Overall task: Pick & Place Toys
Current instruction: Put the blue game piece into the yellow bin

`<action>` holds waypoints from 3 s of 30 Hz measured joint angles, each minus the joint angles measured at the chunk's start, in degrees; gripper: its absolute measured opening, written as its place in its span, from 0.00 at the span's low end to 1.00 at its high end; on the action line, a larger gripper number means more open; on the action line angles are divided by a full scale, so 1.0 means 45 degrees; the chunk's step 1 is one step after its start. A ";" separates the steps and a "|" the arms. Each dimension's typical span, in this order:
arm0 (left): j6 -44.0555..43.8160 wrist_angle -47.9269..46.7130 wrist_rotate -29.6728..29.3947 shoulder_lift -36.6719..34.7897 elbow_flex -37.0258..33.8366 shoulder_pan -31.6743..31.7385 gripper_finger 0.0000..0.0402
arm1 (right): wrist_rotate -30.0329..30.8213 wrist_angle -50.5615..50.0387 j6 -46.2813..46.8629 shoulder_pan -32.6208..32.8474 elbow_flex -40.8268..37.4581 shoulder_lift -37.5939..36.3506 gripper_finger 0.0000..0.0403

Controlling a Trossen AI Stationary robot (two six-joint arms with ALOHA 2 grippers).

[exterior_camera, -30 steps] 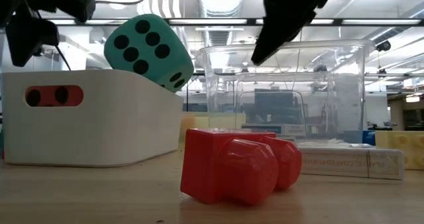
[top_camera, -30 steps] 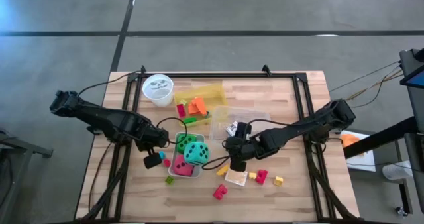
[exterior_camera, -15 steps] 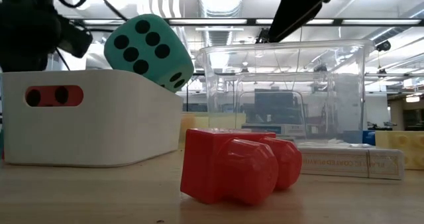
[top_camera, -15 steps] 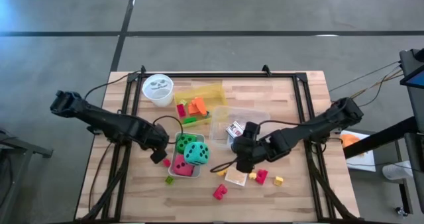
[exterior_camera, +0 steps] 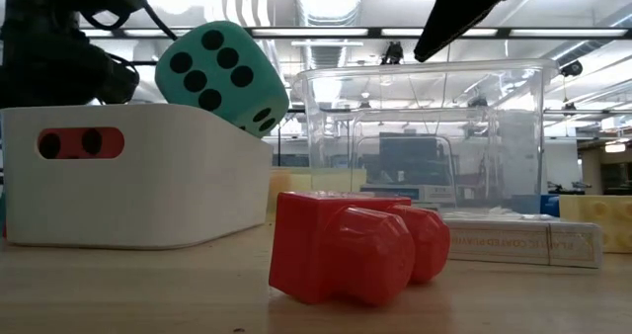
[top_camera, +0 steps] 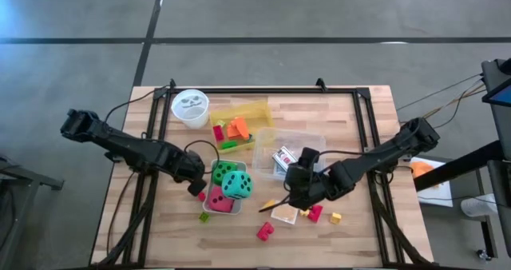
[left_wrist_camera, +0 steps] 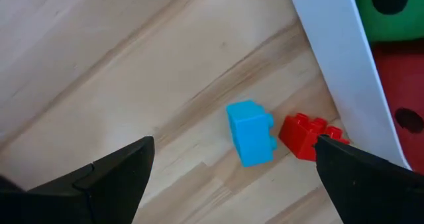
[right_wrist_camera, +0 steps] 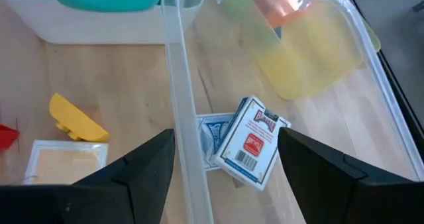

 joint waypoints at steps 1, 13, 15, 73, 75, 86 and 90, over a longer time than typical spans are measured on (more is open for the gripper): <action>-0.0133 0.0002 -0.0049 0.0000 0.0000 0.0000 1.00 | 0.0000 -0.0010 0.0000 0.0000 -0.0040 0.0002 0.65; -0.1362 0.0264 -0.0117 0.0000 -0.0931 0.0000 1.00 | -0.0020 0.0034 0.0229 0.0000 -0.0766 0.0002 0.65; -0.1499 0.0456 0.0024 0.0000 -0.1135 0.0000 1.00 | -0.0026 0.0034 0.0272 0.0000 -0.0791 0.0002 0.65; -0.2647 0.3856 0.1704 -0.0015 -0.2803 0.0000 0.56 | -0.0015 0.0145 0.0753 0.0000 -0.1589 0.0006 0.65; -0.2424 0.3797 0.1682 -0.0015 -0.2812 0.0000 0.48 | -0.0013 0.0145 0.0753 -0.0004 -0.1589 0.0006 0.65; -0.2142 0.4047 0.1761 -0.0005 -0.2812 -0.0015 0.30 | -0.0015 0.0182 0.0753 -0.0004 -0.1589 0.0006 0.65; -0.2146 0.4013 0.1731 -0.0005 -0.2805 -0.0015 0.30 | 0.0024 0.0702 0.0661 -0.0002 -0.1589 0.0006 0.65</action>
